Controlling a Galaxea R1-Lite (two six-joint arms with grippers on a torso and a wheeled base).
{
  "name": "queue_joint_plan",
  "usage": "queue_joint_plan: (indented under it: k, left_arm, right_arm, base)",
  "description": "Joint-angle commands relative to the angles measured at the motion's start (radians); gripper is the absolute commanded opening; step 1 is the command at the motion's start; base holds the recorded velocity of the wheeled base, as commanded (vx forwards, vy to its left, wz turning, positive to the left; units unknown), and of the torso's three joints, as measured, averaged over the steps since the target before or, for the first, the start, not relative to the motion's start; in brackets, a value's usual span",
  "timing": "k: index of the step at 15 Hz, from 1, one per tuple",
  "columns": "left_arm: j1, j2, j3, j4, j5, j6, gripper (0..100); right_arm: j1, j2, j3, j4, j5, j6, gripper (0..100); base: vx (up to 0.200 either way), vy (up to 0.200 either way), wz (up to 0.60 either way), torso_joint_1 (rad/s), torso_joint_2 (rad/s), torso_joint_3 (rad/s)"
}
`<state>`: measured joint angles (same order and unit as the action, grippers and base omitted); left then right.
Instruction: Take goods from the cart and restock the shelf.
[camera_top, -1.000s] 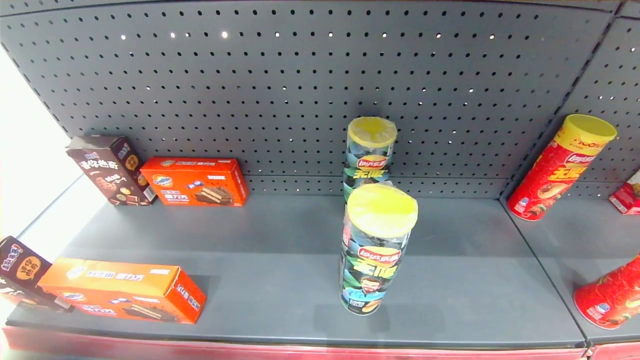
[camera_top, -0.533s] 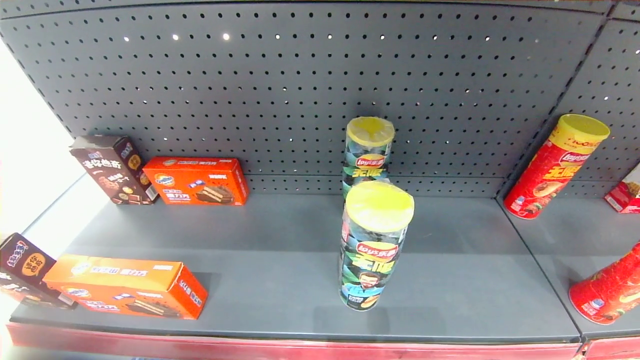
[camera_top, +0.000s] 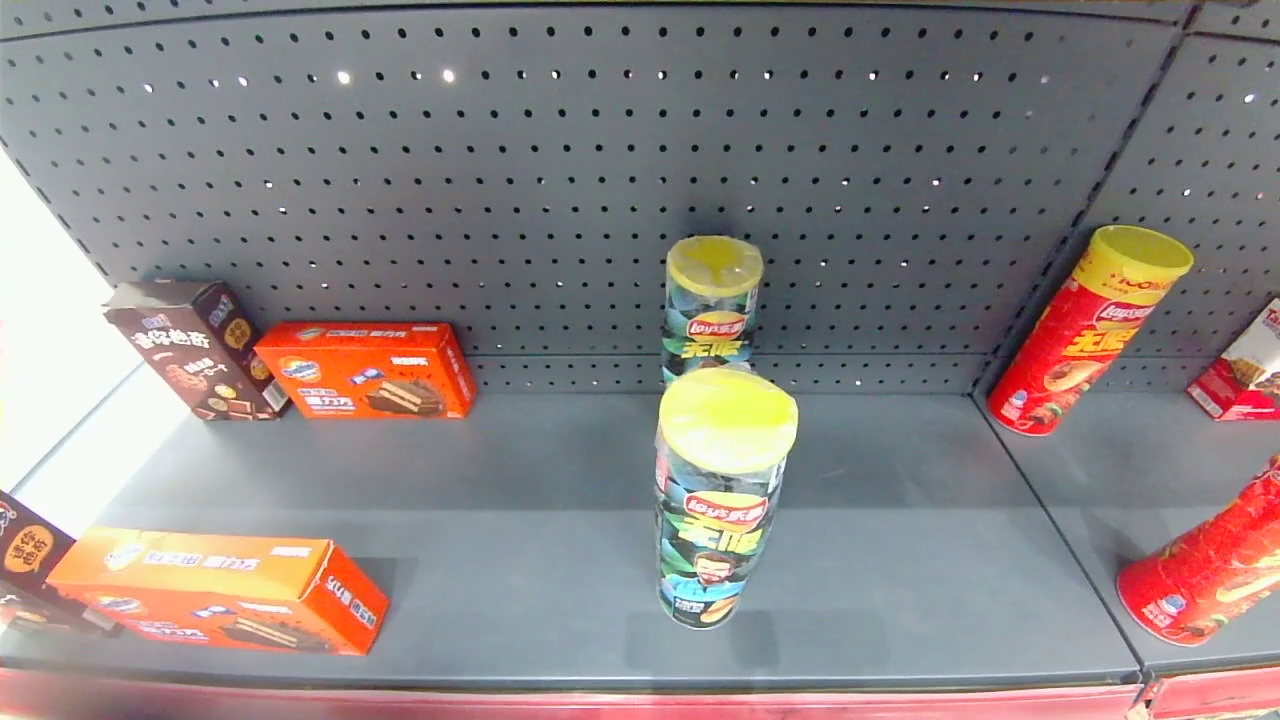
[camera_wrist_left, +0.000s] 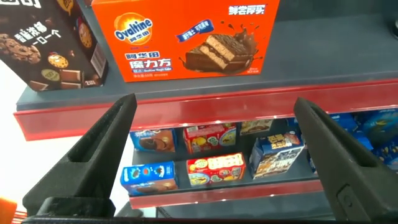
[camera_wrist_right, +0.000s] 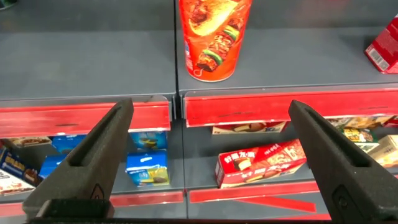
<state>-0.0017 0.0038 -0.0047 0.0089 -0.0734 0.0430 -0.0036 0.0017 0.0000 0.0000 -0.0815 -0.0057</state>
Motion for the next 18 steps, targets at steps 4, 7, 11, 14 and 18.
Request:
queue_joint_plan:
  k: [4,7,11,14,18]
  left_arm:
    - [0.0,0.001,0.0,0.0,-0.003,0.005,100]
    - [0.0,0.001,0.002,0.0,-0.003,0.005,100]
    - [0.0,0.001,0.002,0.0,0.0,0.0,100]
    - [0.0,0.002,0.0,0.0,0.003,0.002,100]
    - [-0.058,0.332,-0.474,0.085,-0.034,0.023,100]
  right_arm:
    - [0.001,0.001,0.0,0.0,0.0,0.0,100]
    - [0.001,0.001,0.0,0.0,0.0,0.001,100]
    - [0.001,0.001,0.0,0.0,0.0,0.001,100]
    - [0.001,0.001,0.0,0.0,0.0,0.001,100]
    - [0.001,0.001,0.0,0.0,0.0,0.0,100]
  base:
    - [0.0,0.0,0.0,0.0,0.0,0.0]
    - [0.0,0.0,0.0,0.0,0.0,0.0]
    - [0.0,0.0,0.0,0.0,0.0,0.0]
    - [0.0,0.0,0.0,0.0,0.0,0.0]
    - [0.0,0.0,0.0,0.0,0.0,0.0]
